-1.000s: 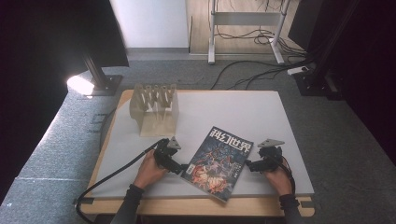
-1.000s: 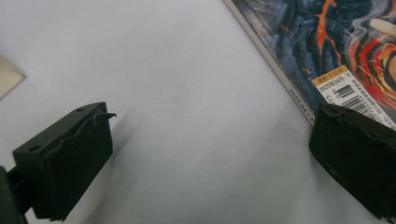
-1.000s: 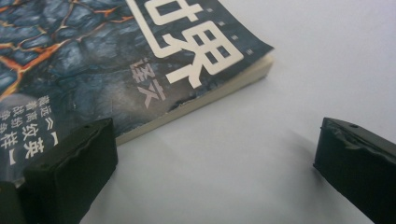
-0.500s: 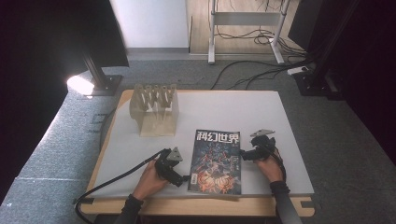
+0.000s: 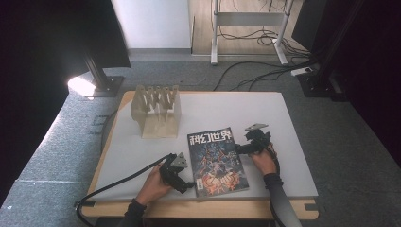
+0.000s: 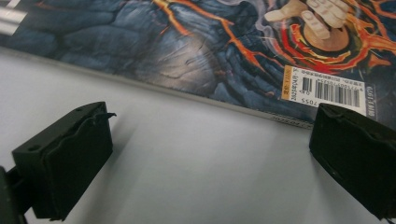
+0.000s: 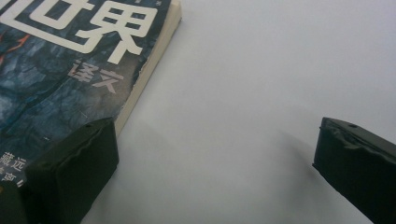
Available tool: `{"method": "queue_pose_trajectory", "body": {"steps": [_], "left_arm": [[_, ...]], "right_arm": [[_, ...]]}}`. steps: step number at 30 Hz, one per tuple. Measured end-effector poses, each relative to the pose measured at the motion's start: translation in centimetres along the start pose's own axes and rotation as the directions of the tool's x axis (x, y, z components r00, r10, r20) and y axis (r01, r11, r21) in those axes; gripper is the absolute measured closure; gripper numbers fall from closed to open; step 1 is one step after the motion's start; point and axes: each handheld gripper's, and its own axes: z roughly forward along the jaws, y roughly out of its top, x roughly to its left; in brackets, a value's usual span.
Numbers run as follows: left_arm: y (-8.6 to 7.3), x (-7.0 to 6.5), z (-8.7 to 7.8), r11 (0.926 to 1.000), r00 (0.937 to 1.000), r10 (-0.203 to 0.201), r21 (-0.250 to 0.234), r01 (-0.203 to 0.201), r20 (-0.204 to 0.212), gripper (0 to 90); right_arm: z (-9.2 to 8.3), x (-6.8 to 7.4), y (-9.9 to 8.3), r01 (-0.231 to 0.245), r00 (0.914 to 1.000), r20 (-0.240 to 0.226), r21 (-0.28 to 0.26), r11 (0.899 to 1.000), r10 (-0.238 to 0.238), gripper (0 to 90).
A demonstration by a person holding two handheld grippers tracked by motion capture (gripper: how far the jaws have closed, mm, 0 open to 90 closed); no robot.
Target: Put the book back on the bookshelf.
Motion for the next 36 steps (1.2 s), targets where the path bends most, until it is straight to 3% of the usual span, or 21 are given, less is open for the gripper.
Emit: {"method": "queue_pose_trajectory", "body": {"steps": [6, 11, 14, 22, 25, 26, 28, 33, 36], "left_arm": [[0.5, -0.8, 0.5, 0.9998, 0.9997, 0.018, 0.000, -0.018, 0.017, 0.0], [0.5, -0.8, 0.5, 0.9999, 0.9997, 0.017, -0.001, -0.017, 0.017, 0.0], [0.5, -0.8, 0.5, 0.9999, 0.9997, 0.016, -0.001, -0.016, 0.017, 0.0], [0.5, -0.9, 0.5, 0.9999, 0.9998, 0.015, -0.002, -0.014, 0.016, 0.0], [0.5, -0.9, 0.5, 0.9999, 0.9998, 0.014, -0.002, -0.014, 0.016, 0.0], [0.5, -0.9, 0.5, 0.9999, 0.9998, 0.014, -0.002, -0.014, 0.016, 0.0], [0.5, -0.9, 0.5, 0.9999, 0.9998, 0.015, -0.002, -0.015, 0.016, 0.0], [0.5, -0.8, 0.5, 0.9999, 0.9998, 0.015, -0.003, -0.015, 0.016, 0.0], [0.5, -0.8, 0.5, 0.9999, 0.9998, 0.015, -0.003, -0.015, 0.016, 0.0]], "right_arm": [[1.5, 1.1, 2.1, 0.024, 0.9997, 0.010, -0.010, 1.000, -0.024, 3.7], [1.7, 1.1, 2.4, 0.032, 0.9995, -0.004, -0.003, 0.999, -0.032, 3.9], [1.5, 0.7, 2.3, 0.030, 0.9992, -0.025, 0.008, 1.000, -0.030, 2.1], [-1.4, 0.3, 2.1, 0.005, 0.9954, -0.095, -0.021, 1.000, -0.007, 7.7], [-2.2, 1.0, 2.0, -0.011, 0.9826, -0.186, -0.040, 0.999, 0.004, 12.7], [-2.2, 1.7, 2.1, -0.018, 0.9729, -0.231, -0.041, 0.999, 0.008, 13.2], [-2.1, 2.0, 2.1, -0.020, 0.9697, -0.244, -0.038, 0.999, 0.010, 14.2], [-0.7, 3.6, 2.4, -0.045, 0.9506, -0.308, -0.001, 0.999, 0.042, 23.4], [0.1, 4.0, 2.5, -0.064, 0.9458, -0.318, 0.022, 0.998, 0.068, 28.3]]}}
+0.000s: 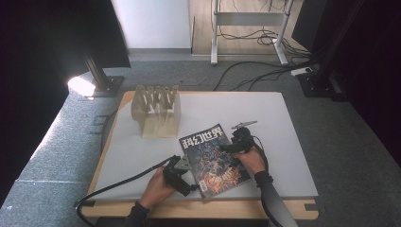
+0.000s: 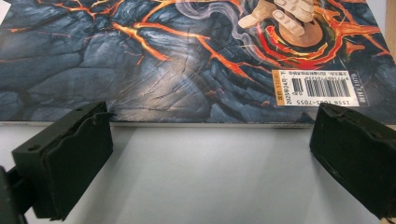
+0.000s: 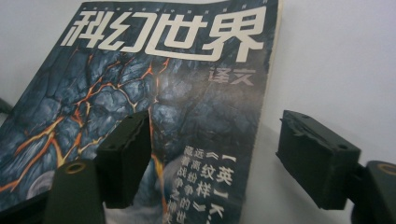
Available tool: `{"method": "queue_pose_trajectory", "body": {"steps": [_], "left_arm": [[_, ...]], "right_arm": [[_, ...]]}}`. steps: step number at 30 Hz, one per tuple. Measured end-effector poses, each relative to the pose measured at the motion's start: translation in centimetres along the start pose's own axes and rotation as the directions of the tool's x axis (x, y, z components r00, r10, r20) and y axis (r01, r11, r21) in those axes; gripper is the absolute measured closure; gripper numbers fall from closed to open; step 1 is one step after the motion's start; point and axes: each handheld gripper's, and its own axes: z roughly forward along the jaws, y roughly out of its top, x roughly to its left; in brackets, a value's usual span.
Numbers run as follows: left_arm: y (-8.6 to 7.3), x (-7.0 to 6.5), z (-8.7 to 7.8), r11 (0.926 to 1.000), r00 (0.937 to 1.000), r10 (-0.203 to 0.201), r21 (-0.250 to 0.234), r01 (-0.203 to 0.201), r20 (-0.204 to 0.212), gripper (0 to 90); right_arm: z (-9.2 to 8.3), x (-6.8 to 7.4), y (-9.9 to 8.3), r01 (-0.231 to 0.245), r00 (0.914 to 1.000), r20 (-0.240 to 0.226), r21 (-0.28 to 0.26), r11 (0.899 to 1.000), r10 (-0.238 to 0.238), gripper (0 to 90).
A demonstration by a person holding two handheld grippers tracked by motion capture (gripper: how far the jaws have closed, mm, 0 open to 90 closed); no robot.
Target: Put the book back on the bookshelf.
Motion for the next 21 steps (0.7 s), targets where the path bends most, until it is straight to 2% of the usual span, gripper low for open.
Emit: {"method": "queue_pose_trajectory", "body": {"steps": [3, 4, 8, 9, 14, 16, 18, 21], "left_arm": [[0.0, 0.0, 0.0, 1.0000, 1.0000, 0.000, 0.000, 0.000, 0.000, 0.0], [0.0, 0.0, 0.0, 1.0000, 1.0000, -0.001, 0.000, 0.001, 0.000, 0.0], [0.0, 0.0, 0.0, 1.0000, 1.0000, -0.001, 0.000, 0.001, 0.000, 0.0], [0.0, 0.0, 0.0, 1.0000, 1.0000, -0.001, 0.000, 0.001, 0.000, 0.0], [0.0, 0.0, 0.0, 1.0000, 1.0000, -0.001, 0.000, 0.001, 0.000, 0.0], [0.0, 0.0, 0.0, 1.0000, 1.0000, 0.000, 0.000, 0.000, 0.000, 0.0], [0.0, 0.0, 0.0, 1.0000, 1.0000, 0.000, 0.000, 0.000, -0.001, 0.0], [0.0, 0.0, 0.0, 1.0000, 1.0000, 0.002, 0.000, -0.002, -0.002, 0.0]], "right_arm": [[0.3, -0.1, -0.1, -0.049, 0.9984, -0.026, -0.003, 0.999, 0.049, 34.0], [0.3, -0.1, -0.1, -0.049, 0.9984, -0.026, -0.003, 0.999, 0.049, 34.0], [-0.1, -0.3, -0.5, -0.122, 0.9906, -0.063, -0.003, 0.993, 0.122, 33.8], [-0.3, -0.3, -0.6, -0.128, 0.9897, -0.066, -0.001, 0.992, 0.127, 33.9], [-1.0, -0.2, -1.3, -0.131, 0.9873, -0.088, 0.013, 0.991, 0.132, 37.5], [-2.0, 0.0, -1.6, -0.118, 0.9851, -0.126, 0.005, 0.993, 0.118, 42.5], [-2.2, 0.1, -1.5, -0.113, 0.9853, -0.129, 0.001, 0.994, 0.112, 43.6], [-2.1, 0.3, -0.7, -0.073, 0.9909, -0.111, 0.022, 0.997, 0.075, 45.2]]}}
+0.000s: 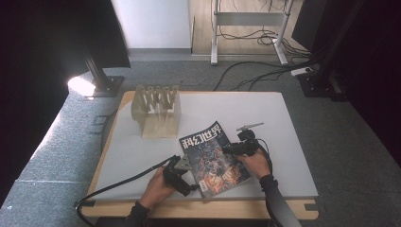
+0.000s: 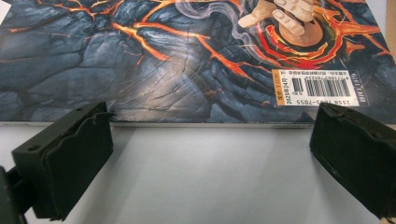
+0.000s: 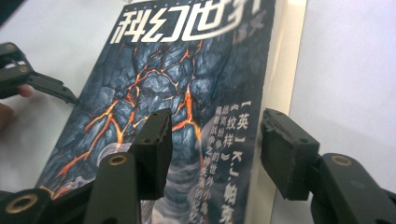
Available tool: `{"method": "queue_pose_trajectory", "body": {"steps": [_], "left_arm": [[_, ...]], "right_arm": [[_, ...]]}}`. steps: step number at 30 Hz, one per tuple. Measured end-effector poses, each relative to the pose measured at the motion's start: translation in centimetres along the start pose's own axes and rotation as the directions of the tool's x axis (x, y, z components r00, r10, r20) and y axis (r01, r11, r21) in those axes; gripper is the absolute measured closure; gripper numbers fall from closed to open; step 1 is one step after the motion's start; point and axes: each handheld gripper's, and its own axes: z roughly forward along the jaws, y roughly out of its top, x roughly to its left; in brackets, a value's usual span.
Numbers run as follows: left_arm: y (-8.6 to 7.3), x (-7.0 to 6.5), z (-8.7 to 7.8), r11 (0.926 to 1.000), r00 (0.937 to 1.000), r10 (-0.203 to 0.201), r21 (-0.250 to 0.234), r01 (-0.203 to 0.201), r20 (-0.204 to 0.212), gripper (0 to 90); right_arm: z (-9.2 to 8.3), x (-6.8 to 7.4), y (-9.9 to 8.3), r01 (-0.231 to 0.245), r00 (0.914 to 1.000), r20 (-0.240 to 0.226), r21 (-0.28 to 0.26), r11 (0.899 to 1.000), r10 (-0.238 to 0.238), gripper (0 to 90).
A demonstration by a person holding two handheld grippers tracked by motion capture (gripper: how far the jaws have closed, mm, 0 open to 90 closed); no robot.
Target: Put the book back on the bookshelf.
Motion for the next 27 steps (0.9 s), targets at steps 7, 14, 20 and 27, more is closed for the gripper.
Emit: {"method": "queue_pose_trajectory", "body": {"steps": [7, 14, 20, 27], "left_arm": [[0.0, 0.0, 0.0, 1.0000, 1.0000, -0.004, -0.004, 0.004, 0.000, 0.0], [0.0, -0.1, 0.0, 1.0000, 1.0000, -0.002, -0.003, 0.002, -0.004, 0.0], [0.0, -0.1, 0.0, 1.0000, 0.9999, -0.009, -0.002, 0.009, -0.006, 0.0], [-0.2, -0.3, -0.3, 0.9991, 0.9988, -0.041, 0.000, 0.041, -0.027, 0.7]], "right_arm": [[2.0, -0.2, 2.6, 0.051, 0.9987, -0.007, 0.028, 0.998, -0.051, 51.9], [2.7, 0.7, 4.1, 0.142, 0.9882, 0.049, 0.058, 0.988, -0.145, 69.2], [0.8, 2.2, 4.2, 0.241, 0.9700, 0.028, 0.015, 0.970, -0.242, 79.7], [-0.8, 4.5, 4.5, 0.296, 0.9547, 0.038, -0.043, 0.954, -0.295, 81.1]]}}
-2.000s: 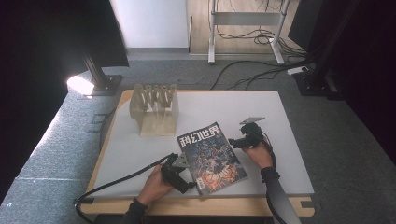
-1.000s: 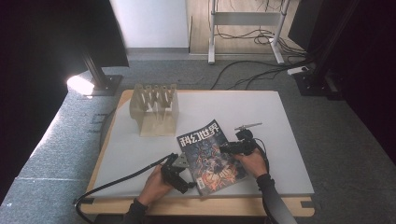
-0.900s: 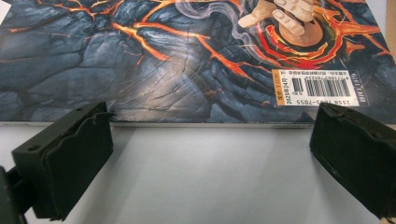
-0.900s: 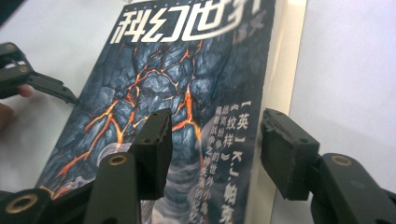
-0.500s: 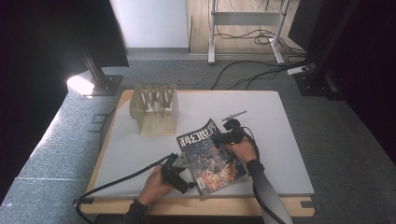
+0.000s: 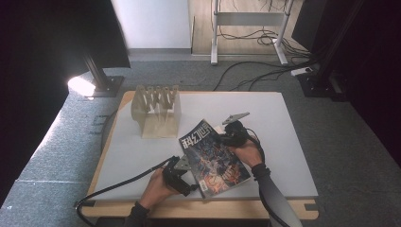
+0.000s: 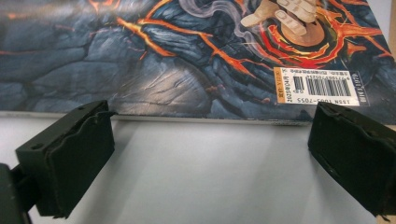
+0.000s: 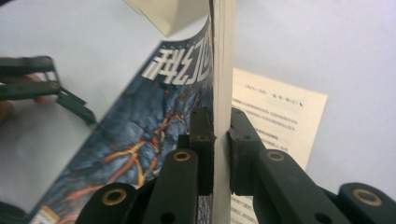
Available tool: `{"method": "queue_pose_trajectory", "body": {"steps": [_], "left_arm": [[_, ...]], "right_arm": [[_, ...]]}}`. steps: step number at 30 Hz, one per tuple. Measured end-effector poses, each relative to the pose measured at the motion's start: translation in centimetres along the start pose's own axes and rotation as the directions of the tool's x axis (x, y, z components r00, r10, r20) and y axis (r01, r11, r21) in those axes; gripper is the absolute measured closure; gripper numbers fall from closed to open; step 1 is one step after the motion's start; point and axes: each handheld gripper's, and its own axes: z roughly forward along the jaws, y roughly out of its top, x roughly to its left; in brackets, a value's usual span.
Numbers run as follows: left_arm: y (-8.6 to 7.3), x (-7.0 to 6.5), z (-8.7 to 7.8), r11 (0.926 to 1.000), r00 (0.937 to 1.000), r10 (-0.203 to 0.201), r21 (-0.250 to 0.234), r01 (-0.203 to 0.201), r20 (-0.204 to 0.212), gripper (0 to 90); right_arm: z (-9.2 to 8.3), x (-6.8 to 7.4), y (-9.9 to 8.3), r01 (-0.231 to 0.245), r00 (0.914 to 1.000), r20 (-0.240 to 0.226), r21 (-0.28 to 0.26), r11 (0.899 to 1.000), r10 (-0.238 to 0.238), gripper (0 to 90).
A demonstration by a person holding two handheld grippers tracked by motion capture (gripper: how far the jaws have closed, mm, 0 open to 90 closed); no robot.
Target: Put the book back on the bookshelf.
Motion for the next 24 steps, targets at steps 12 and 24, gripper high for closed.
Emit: {"method": "queue_pose_trajectory", "body": {"steps": [12, 24], "left_arm": [[-0.3, 1.6, -1.6, 0.9953, 0.9951, -0.096, -0.014, 0.096, -0.021, 0.0], [0.8, 4.3, -2.0, 0.9806, 0.9841, -0.177, -0.084, 0.178, 0.012, 0.3]], "right_arm": [[-2.4, 2.2, 1.7, 0.054, 0.9985, -0.005, -0.043, 0.998, -0.055, 81.2], [-4.2, 3.8, 2.7, 0.095, 0.9953, -0.012, -0.077, 0.993, -0.096, 81.2]]}}
